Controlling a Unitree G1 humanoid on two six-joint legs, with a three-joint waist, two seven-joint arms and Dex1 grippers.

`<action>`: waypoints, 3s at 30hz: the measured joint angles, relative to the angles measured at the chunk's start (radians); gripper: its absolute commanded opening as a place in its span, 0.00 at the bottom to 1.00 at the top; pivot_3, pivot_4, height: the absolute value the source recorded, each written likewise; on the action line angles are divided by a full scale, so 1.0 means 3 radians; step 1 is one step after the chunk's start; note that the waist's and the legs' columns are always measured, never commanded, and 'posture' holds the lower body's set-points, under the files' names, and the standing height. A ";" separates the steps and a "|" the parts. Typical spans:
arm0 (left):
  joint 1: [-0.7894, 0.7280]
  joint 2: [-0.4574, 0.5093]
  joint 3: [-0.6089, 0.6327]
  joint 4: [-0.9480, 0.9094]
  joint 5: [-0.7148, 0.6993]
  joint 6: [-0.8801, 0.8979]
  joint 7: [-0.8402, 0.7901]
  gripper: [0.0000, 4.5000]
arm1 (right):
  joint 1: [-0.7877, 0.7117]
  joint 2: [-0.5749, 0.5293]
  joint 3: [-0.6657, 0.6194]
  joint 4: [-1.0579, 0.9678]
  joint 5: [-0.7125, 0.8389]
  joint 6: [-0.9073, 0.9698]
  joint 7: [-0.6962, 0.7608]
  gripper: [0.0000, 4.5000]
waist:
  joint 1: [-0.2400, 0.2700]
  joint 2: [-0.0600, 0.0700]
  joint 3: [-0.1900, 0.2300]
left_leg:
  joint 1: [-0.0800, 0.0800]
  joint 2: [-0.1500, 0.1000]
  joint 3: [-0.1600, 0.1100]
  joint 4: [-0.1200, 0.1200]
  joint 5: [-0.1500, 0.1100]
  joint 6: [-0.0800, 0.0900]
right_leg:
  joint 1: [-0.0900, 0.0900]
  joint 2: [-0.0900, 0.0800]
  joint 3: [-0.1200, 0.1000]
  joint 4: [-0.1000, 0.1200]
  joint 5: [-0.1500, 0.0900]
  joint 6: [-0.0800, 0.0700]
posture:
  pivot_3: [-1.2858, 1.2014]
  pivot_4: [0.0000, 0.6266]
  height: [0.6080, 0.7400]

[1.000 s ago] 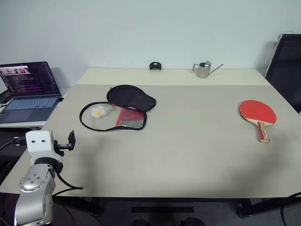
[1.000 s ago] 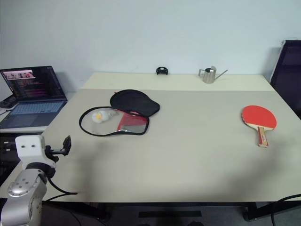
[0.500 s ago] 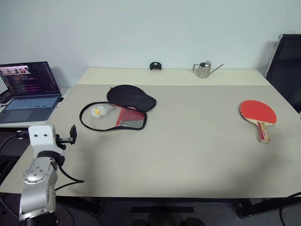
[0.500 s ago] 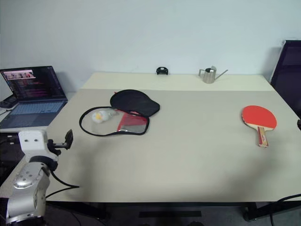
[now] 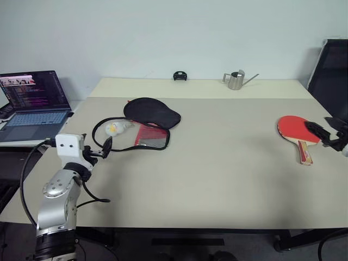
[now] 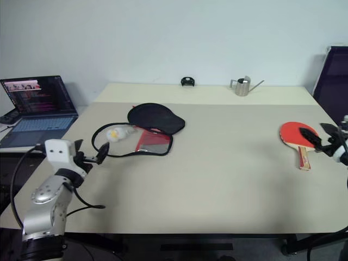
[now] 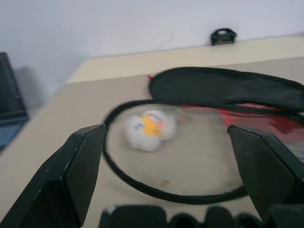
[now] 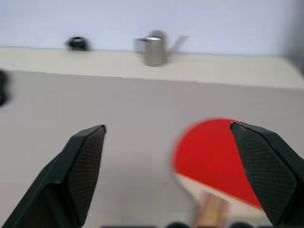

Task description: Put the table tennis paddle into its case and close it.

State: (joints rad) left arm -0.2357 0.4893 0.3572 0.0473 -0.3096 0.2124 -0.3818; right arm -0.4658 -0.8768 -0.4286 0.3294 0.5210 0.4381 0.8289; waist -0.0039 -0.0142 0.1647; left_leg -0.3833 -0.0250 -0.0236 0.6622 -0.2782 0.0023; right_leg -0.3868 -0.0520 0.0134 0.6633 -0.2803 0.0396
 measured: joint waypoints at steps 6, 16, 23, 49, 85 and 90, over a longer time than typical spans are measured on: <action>-0.0008 -0.0019 -0.0189 -0.0221 -0.0412 0.0472 -0.0386 1.00 | 0.0122 0.0072 0.0270 -0.1023 0.0406 0.0589 0.0208 1.00 | 0.0005 0.0000 0.0000 | -0.0003 0.0000 -0.0003 0.0000 0.0000 0.0000 | -0.0002 -0.0001 -0.0002 -0.0001 0.0000 0.0000 | 0.52 0.24 1.00; 0.0099 0.0030 -0.0290 -0.0667 -0.1127 0.1503 -0.0699 1.00 | 0.0226 0.0208 0.0665 -0.1532 0.0563 0.0893 0.0348 1.00 | 0.0006 -0.0002 0.0001 | -0.0003 -0.0001 -0.0005 0.0002 -0.0001 0.0001 | -0.0003 -0.0002 -0.0004 -0.0001 0.0000 0.0000 | 0.52 0.24 1.00; 0.0190 -0.0556 -0.0114 -0.0826 -0.1299 0.1663 0.0051 1.00 | 0.0228 0.0227 0.0665 -0.1533 0.0560 0.0893 0.0345 1.00 | 0.0007 -0.0005 0.0002 | -0.0003 -0.0001 -0.0005 0.0002 -0.0001 0.0001 | -0.0003 -0.0001 -0.0004 -0.0001 0.0000 0.0000 | 0.52 0.24 1.00; -0.0515 -0.0996 0.0299 -0.0004 -0.1239 0.1511 0.1161 1.00 | 0.0176 0.0226 0.0665 -0.1926 0.0764 0.1051 0.0368 1.00 | 0.0012 -0.0015 0.0007 | -0.0004 -0.0002 -0.0005 0.0003 0.0000 -0.0001 | -0.0003 0.0000 -0.0005 -0.0001 0.0000 0.0000 | 0.52 0.24 1.00; -0.1159 -0.0510 0.0253 0.1066 -0.1152 0.1412 0.0434 0.00 | 0.0248 0.0195 0.0710 -0.2165 0.0829 0.1080 0.0343 1.00 | 0.0017 -0.0053 0.0027 | -0.0007 -0.0003 -0.0008 0.0004 0.0002 -0.0008 | -0.0007 -0.0001 -0.0007 -0.0001 0.0000 0.0000 | 0.52 0.24 1.00; -0.1109 -0.0417 0.0104 0.0855 -0.1234 0.1795 0.0130 0.00 | 0.0248 0.0193 0.0709 -0.2183 0.0832 0.1096 0.0341 1.00 | 0.0016 -0.0053 0.0027 | -0.0009 -0.0003 -0.0009 0.0004 0.0001 -0.0007 | -0.0007 -0.0003 -0.0008 -0.0002 0.0000 0.0000 | 0.52 0.24 1.00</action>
State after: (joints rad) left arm -0.5685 0.3643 0.3884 0.3039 -0.6797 0.7510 -0.3427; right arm -0.3915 -0.8190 -0.2159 -0.3254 0.7705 0.7668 0.9311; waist 0.0008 -0.0301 0.1729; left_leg -0.3859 -0.0259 -0.0262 0.6633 -0.2779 0.0001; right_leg -0.3888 -0.0528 0.0109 0.6626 -0.2802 0.0397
